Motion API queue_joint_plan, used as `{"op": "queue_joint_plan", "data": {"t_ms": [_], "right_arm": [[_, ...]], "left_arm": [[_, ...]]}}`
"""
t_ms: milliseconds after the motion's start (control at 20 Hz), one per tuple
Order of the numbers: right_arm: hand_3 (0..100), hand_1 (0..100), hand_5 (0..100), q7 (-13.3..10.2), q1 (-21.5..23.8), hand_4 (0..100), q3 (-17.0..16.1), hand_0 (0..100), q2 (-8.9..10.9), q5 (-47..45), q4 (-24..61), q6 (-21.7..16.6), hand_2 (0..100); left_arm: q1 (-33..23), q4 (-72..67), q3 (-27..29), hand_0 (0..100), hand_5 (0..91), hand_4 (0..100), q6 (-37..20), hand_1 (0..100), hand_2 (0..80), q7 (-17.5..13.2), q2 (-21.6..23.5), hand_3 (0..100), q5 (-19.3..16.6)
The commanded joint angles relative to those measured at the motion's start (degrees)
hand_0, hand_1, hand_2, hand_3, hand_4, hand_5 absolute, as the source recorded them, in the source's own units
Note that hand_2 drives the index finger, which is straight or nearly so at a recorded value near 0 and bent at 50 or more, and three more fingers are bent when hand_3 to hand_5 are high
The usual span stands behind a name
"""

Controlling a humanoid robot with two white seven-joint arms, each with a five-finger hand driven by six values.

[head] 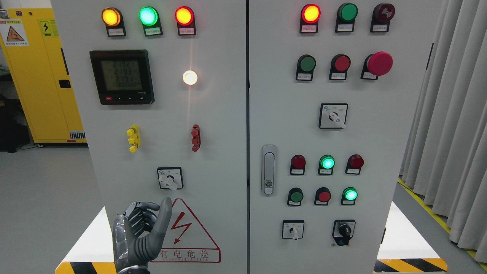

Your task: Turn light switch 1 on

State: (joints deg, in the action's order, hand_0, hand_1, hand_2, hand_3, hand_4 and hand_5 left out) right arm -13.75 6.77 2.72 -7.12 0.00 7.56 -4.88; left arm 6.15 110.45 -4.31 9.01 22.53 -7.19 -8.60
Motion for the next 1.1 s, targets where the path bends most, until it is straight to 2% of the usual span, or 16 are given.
{"op": "queue_joint_plan", "data": {"t_ms": [0,100,200,350,450,600,700,850,950,1050], "right_arm": [[0,50,0,0.0,0.0,0,0.0,0,0.0,-1.7,0.0,0.0,4],[0,50,0,0.0,0.0,0,0.0,0,0.0,-1.7,0.0,0.0,4],[0,50,0,0.0,0.0,0,0.0,0,0.0,-1.7,0.0,0.0,4],[0,50,0,0.0,0.0,0,0.0,0,0.0,-1.7,0.0,0.0,4],[0,50,0,0.0,0.0,0,0.0,0,0.0,-1.7,0.0,0.0,4],[0,50,0,0.0,0.0,0,0.0,0,0.0,-1.7,0.0,0.0,4],[0,50,0,0.0,0.0,0,0.0,0,0.0,-1.7,0.0,0.0,4],[0,50,0,0.0,0.0,0,0.0,0,0.0,-1.7,0.0,0.0,4],[0,50,0,0.0,0.0,0,0.0,0,0.0,-1.7,0.0,0.0,4],[0,50,0,0.0,0.0,0,0.0,0,0.0,-1.7,0.0,0.0,4]], "left_arm": [[-14.3,-3.2,1.1,0,85.3,90,-7.9,46,58.8,-0.5,2.8,90,4.6],[-18.4,-7.6,2.2,0,77.4,88,-13.4,44,57.3,-0.5,3.9,84,6.3],[-21.6,-12.6,2.3,0,74.2,86,-18.9,43,55.2,-0.5,5.1,81,8.8],[-24.2,-22.8,2.4,0,69.3,84,-25.2,42,50.2,-0.6,6.3,75,11.6],[-24.9,-31.6,2.3,0,63.4,81,-30.1,42,47.7,-1.2,6.7,72,11.7],[-25.0,-46.3,2.3,0,50.2,72,-36.1,42,44.1,-7.1,6.7,62,11.7],[-25.0,-55.8,2.1,0,36.1,60,-38.6,41,34.2,-9.9,6.7,50,11.8],[-25.0,-69.2,1.8,0,12.7,42,-39.2,39,18.6,-12.9,6.4,33,11.8],[-24.3,-77.9,1.8,0,4.3,36,-39.1,39,12.8,-16.8,6.0,27,12.5],[-23.3,-85.7,2.0,0,1.1,33,-38.5,39,8.0,-21.7,5.6,23,13.9]]}}
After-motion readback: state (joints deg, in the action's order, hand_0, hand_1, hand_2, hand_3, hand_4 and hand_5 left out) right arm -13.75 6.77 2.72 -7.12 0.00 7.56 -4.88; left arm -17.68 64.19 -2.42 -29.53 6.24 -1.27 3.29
